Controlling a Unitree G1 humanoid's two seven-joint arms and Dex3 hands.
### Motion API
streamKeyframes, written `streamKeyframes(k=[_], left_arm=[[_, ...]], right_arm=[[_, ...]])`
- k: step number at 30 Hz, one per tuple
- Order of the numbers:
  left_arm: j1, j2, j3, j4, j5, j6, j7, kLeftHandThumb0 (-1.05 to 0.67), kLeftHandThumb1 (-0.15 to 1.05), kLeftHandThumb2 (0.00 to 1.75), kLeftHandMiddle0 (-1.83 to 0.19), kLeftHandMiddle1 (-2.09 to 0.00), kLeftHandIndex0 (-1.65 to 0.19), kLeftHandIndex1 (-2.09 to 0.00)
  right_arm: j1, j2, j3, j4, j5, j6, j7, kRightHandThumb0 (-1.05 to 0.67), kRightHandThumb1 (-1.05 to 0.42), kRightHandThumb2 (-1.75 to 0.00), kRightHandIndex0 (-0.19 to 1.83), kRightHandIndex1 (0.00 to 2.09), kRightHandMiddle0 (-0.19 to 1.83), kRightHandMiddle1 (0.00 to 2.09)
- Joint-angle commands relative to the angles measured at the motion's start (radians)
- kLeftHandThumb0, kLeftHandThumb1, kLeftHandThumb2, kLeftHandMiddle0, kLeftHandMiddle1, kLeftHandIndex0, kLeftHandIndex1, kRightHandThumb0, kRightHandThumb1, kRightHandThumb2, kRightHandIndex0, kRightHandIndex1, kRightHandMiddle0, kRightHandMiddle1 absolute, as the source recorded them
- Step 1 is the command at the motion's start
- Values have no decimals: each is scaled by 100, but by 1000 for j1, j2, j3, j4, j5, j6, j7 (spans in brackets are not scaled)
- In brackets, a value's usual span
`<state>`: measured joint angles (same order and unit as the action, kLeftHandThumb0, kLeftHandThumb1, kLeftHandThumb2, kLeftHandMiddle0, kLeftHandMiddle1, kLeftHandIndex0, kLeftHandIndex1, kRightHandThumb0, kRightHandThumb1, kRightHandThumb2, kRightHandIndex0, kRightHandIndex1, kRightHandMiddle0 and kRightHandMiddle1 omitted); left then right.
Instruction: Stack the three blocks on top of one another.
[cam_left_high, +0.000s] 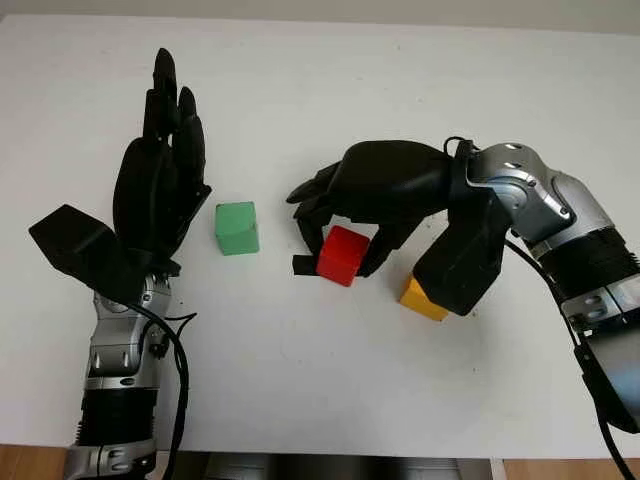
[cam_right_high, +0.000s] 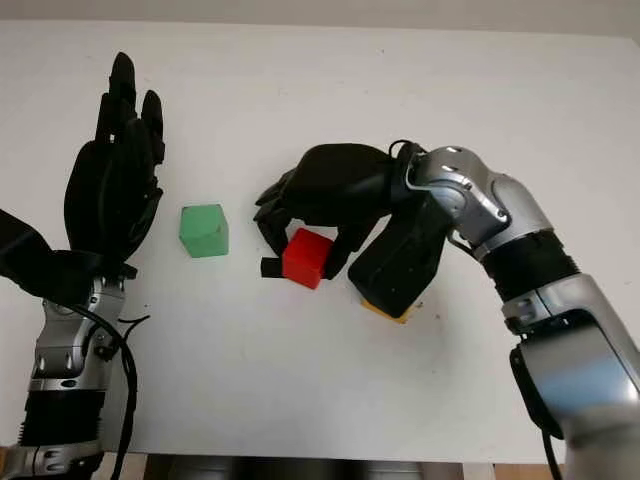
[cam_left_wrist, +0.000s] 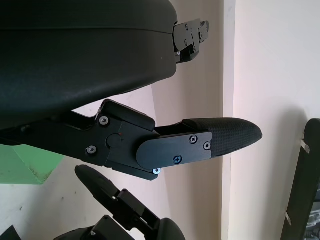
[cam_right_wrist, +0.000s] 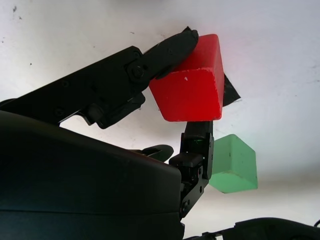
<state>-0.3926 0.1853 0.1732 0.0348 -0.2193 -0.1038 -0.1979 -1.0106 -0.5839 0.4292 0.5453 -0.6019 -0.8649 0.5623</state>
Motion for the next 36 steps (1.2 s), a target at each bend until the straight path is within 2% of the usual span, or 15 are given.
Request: streamKeyframes(k=[1, 14, 32, 34, 36], left_arm=[[19, -3, -4, -24, 7, -7, 3, -80, 105, 55, 19, 0, 19, 0], [10, -4, -2, -10, -1, -12, 0, -79, 105, 55, 19, 0, 19, 0], [-1, -7, -7, -2, 2, -12, 3, -80, 105, 54, 19, 0, 19, 0], [-3, -6, -8, -1, 3, -12, 2, -80, 105, 54, 19, 0, 19, 0], [-4, -6, -9, -4, 6, -8, 5, -80, 105, 54, 19, 0, 19, 0]], right_arm=[[-23, 4, 7, 0, -12, -15, -18, -47, -91, -5, 39, 5, 46, 144], [-40, 7, 24, 32, -68, -46, -96, -45, -90, -5, 39, 5, 47, 142], [-43, 14, 35, 66, -55, -47, -88, -53, -93, -6, 37, 4, 46, 141], [-41, 7, 33, 52, -57, -30, -74, -60, -93, -6, 34, 3, 38, 136], [-33, 0, 23, 37, -45, -8, -59, -69, -92, -5, 28, 2, 28, 118]])
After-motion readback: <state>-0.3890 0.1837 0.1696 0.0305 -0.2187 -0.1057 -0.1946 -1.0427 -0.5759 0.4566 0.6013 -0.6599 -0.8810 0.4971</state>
